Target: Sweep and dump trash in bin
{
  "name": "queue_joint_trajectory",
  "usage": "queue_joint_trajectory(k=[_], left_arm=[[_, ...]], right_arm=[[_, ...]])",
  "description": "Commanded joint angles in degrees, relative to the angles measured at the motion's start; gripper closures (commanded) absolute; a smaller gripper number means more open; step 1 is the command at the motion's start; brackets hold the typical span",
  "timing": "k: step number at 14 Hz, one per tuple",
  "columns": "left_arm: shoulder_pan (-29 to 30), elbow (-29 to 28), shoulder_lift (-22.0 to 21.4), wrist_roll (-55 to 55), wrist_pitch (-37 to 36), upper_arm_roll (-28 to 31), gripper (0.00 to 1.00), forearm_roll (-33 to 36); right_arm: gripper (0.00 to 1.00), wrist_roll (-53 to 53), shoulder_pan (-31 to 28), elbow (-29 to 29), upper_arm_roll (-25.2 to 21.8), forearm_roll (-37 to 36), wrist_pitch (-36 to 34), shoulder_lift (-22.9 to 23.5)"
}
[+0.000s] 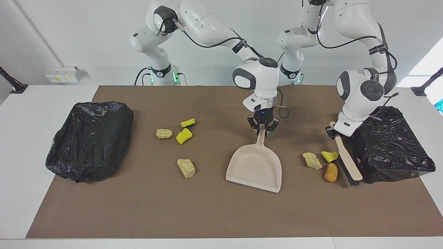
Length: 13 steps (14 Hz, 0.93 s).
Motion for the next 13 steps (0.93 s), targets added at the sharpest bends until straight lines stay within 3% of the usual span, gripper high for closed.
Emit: queue_joint_trajectory(k=[1, 3, 7, 13], left_arm=[[-1.96, -1.49, -0.60, 0.18, 0.02, 0.02, 1.00, 1.09], [-3.46, -1.49, -0.86, 0.09, -1.73, 0.02, 1.00, 1.00], [-8.20, -1.41, -1.83, -1.40, -7.97, -0.16, 1.00, 0.38], [-15.94, -0.71, -2.71, -8.08, -12.20, -0.33, 1.00, -2.95]], right_arm=[[0.72, -1.74, -1.10, 0.20, 0.29, -1.22, -1.17, 0.23], [1.00, -5.59, -2.15, 0.20, 0.21, -0.87, -2.57, -0.82], [1.00, -19.72, -5.84, -4.36, 0.47, 0.71, -3.99, -6.27], [1.00, -43.44, -10.76, -4.90, 0.47, 6.76, -12.76, -11.81]])
